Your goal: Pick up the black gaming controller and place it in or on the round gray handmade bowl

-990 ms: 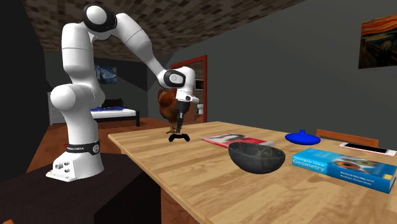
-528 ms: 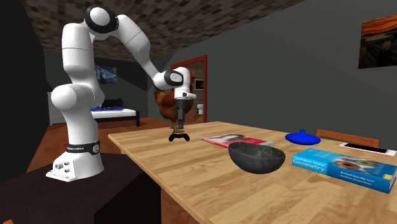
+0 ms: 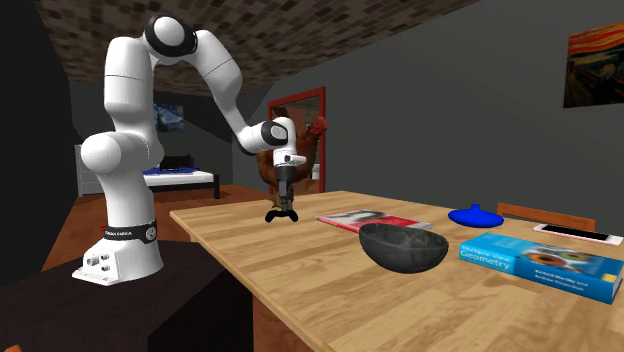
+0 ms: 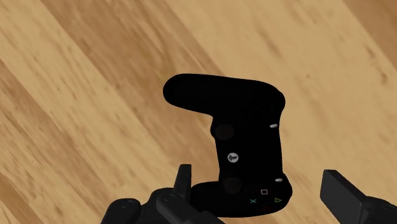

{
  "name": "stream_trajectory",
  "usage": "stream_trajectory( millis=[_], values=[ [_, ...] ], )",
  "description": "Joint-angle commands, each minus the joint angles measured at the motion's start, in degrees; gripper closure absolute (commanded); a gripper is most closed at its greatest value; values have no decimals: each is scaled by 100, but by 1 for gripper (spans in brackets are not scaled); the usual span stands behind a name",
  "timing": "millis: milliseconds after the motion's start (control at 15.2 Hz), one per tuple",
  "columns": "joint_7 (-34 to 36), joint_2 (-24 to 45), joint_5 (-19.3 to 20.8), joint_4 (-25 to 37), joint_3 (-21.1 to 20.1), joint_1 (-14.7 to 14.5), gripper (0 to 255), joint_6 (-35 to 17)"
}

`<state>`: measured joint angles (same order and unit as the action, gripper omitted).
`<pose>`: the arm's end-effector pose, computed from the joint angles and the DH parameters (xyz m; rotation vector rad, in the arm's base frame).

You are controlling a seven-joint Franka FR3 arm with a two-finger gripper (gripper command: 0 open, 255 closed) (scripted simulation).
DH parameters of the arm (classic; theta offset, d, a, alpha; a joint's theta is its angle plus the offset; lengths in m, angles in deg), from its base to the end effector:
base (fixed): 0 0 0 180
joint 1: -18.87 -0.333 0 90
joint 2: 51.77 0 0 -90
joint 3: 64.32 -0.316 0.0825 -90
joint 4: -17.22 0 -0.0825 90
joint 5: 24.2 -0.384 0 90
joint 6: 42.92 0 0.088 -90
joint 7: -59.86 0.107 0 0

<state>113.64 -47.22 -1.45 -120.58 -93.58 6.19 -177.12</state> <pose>0.3604 0.3180 0.2748 2.8919 0.1319 0.1232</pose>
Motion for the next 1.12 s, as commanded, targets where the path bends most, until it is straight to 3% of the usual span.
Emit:
stream_trajectory(
  millis=[0, 396, 462, 1056],
  values=[
    [35, 39, 53, -17, 14, 4, 0, -49],
    [35, 38, 52, -17, 14, 4, 0, -48],
    [35, 38, 52, -17, 14, 4, 255, -48],
    [36, 39, 53, -17, 14, 4, 255, -49]
  ],
)
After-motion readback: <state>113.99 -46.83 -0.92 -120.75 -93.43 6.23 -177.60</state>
